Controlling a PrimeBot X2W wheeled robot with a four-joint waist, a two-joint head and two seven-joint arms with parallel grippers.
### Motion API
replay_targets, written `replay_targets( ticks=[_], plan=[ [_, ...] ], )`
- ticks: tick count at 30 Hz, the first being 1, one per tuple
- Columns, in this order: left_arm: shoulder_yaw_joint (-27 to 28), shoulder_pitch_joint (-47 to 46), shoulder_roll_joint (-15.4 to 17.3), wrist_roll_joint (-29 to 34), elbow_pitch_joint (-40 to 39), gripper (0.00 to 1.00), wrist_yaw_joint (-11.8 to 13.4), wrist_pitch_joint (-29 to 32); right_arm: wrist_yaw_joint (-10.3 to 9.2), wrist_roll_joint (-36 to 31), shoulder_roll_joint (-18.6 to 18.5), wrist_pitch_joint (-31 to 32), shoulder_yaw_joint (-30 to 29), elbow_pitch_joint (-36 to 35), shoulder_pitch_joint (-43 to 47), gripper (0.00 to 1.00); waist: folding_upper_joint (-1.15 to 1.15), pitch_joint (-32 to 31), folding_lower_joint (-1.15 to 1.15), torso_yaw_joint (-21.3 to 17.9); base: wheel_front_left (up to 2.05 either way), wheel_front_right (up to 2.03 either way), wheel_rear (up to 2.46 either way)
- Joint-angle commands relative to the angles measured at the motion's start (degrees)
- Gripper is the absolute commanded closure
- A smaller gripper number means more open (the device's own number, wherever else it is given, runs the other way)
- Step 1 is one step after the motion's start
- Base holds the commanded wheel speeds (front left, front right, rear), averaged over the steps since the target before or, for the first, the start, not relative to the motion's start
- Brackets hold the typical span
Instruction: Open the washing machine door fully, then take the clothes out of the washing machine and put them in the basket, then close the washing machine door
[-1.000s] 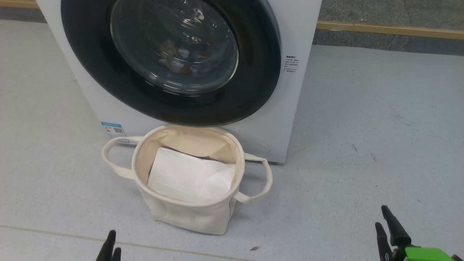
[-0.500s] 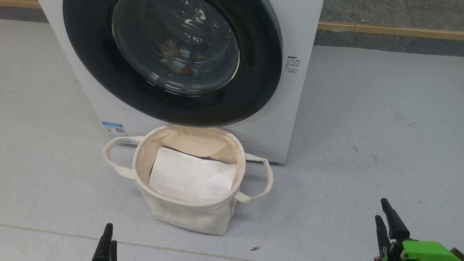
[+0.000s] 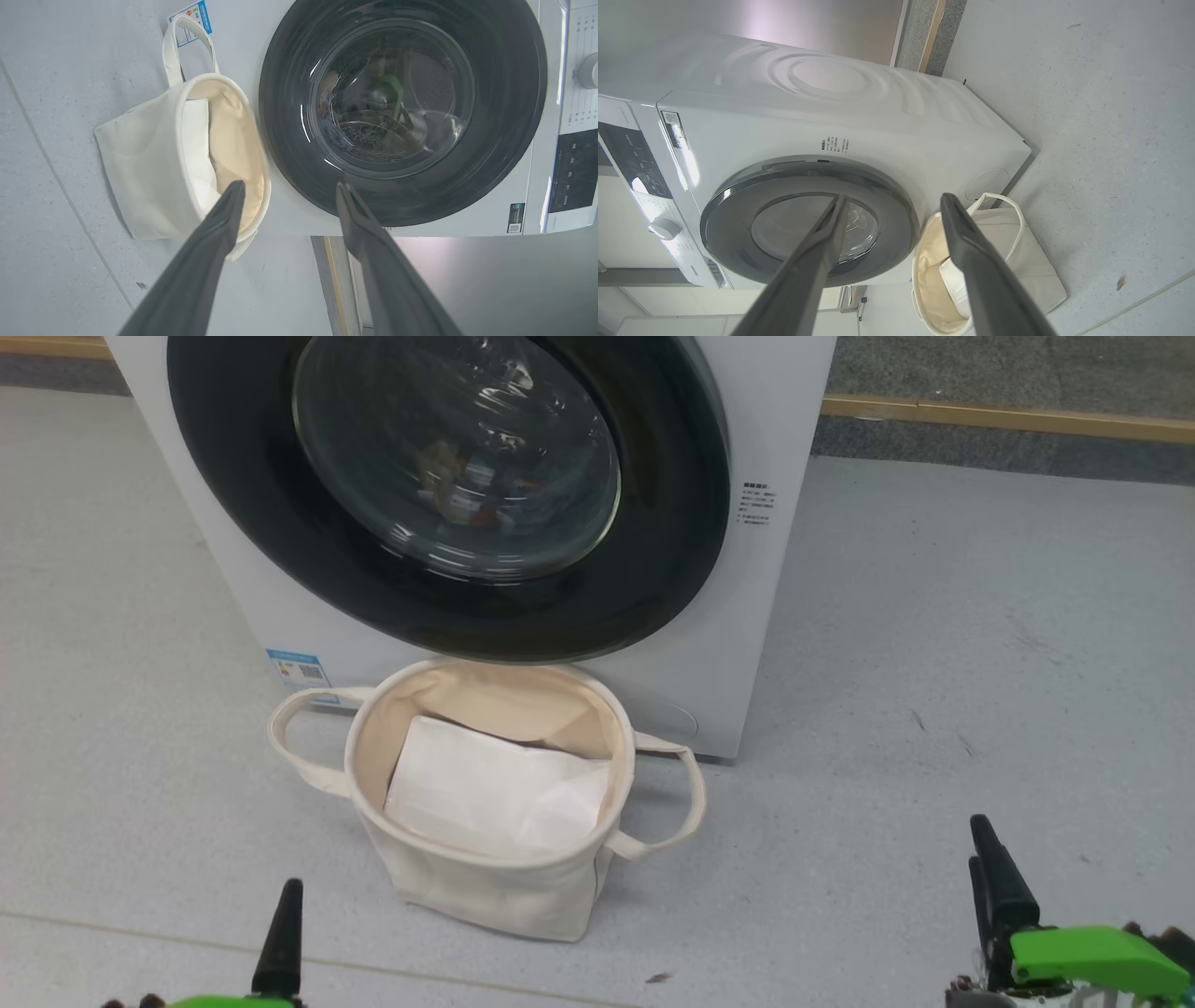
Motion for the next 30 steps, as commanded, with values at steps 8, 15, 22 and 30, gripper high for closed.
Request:
replay_targets(
  ticks=[8, 15, 22, 30],
  plan=[
    [-2.47, -5.18, 3.11, 8.90, -2.65, 0.00, 1.05, -1.89, 0.00, -10.02, -0.34, -2.07, 2.44, -4.14, -4.69, 0.00, 0.00, 0.01, 0.00, 0.25, 0.00, 0.00, 0.00],
    [-4.72, -6.67, 4.96, 16.37, -3.95, 0.00, 2.52, -3.05, 0.00, -18.49, -0.38, -3.24, 3.68, -5.01, -5.88, 0.00, 0.00, -0.01, 0.00, 0.32, 0.00, 0.00, 0.00],
    [-7.22, -7.52, 6.89, 23.68, -4.43, 0.00, 3.86, -4.06, 0.00, -27.12, -0.41, -4.25, 4.38, -5.89, -6.58, 0.00, 0.00, -0.04, 0.00, 0.48, 0.00, 0.00, 0.00],
    [-9.34, -9.05, 8.50, 30.39, -4.58, 0.00, 5.23, -5.40, 0.00, -35.79, -0.46, -5.59, 5.28, -6.77, -7.26, 0.00, 0.00, -0.24, 0.00, 0.48, 0.00, 0.00, 0.00]
  ],
)
